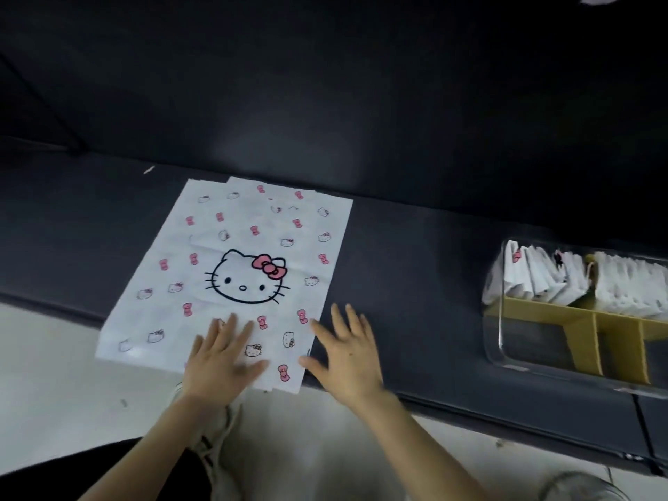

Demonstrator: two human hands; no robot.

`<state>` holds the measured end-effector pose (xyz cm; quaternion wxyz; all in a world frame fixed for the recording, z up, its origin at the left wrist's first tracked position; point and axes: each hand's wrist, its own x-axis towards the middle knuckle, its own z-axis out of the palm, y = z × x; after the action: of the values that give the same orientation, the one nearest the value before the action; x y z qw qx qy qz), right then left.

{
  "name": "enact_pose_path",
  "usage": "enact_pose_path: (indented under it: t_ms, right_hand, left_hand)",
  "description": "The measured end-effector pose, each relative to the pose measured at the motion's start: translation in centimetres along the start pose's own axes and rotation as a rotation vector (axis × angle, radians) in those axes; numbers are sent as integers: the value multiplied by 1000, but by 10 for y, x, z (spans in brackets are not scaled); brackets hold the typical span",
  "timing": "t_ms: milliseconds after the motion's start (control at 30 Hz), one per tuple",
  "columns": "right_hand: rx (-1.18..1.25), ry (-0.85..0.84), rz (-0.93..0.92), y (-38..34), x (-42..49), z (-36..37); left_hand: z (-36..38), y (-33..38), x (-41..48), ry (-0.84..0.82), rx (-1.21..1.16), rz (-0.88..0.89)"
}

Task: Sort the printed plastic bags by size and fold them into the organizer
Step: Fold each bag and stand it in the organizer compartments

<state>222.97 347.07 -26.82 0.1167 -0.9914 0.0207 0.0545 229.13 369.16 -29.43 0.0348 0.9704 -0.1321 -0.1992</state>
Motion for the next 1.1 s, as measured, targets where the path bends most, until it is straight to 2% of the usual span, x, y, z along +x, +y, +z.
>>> enact_pose_path:
  t_ms: [133,300,433,533,567,633,700,767,833,967,1100]
  right_hand:
    - [-18,-133,-1,-27,16,30]
    - [95,-24,8,-14,8,26]
    - [432,136,208,13,-12,6]
    - [856,7,399,50,-29,-30]
    - [1030,-43,461,63,-35,-41]
    - [1224,-110,559,87,-45,-53]
    - [1328,-142,640,104,-49,-59]
    - [1390,-129,706,115,-51,-62]
    - [1400,-82,762,120,-50,-63]
    - [1304,19,881,130,-48,-51]
    - [1147,5,873,133,-65,-44]
  left_hand:
    - [2,-14,-2,54,-31,82]
    - [2,-23,-1,140,-193,211]
    - [-20,-18,-7,-18,-240,318]
    - [-43,-18,-11,-89,-262,310]
    - [-51,-17,-13,-80,-366,260]
    - [-68,-16,-17,-96,-713,146]
    - [-80,-12,-20,-174,-1066,152]
    - [-84,-2,-15,-212,-1221,145]
    - [-77,18,-7,-187,-1227,78]
    - [-44,59,12,-1,-1058,-164]
    - [-18,76,20,116,-807,-223]
